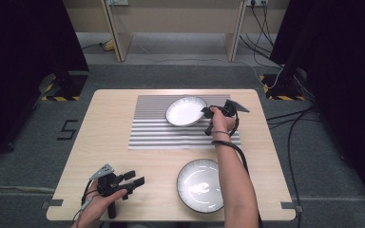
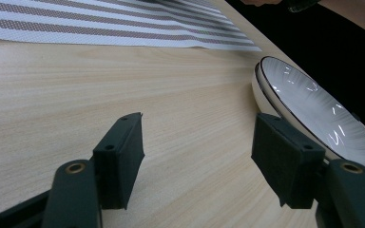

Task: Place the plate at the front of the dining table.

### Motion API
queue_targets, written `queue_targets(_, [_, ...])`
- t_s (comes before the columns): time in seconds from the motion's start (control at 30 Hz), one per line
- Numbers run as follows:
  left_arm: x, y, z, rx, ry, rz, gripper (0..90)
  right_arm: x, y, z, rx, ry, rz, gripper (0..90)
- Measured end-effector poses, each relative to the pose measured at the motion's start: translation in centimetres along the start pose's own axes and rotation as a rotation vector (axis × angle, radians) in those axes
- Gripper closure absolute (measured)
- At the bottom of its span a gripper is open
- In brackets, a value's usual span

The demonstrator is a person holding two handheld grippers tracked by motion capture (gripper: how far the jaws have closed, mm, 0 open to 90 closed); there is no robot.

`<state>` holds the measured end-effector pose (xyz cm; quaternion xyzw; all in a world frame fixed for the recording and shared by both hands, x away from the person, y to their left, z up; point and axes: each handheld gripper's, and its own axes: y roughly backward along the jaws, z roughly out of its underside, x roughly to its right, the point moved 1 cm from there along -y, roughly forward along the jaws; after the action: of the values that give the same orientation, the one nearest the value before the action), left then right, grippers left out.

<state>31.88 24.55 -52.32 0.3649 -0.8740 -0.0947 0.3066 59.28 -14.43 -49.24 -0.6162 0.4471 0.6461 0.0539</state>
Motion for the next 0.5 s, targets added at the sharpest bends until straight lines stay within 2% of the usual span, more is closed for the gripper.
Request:
queue_targets(0.07, [0.0,-0.02,0.02,-0.002,-0.002,0.001,34.3,0.38,-0.01,-0.02,-0.004,-0.012,-0.004,72.7])
queue_targets(0.33, [0.08,-0.13,0.04,-0.005,-0.003,0.003,34.2,0.72,0.03,-0.19,-0.004,0.002,0.022,73.4])
queue_targets(0.5, [0.09,-0.09,0.02,-0.005,-0.004,0.003,34.3,1.0,0.24,-0.32,0.003,0.035,0.075,72.0])
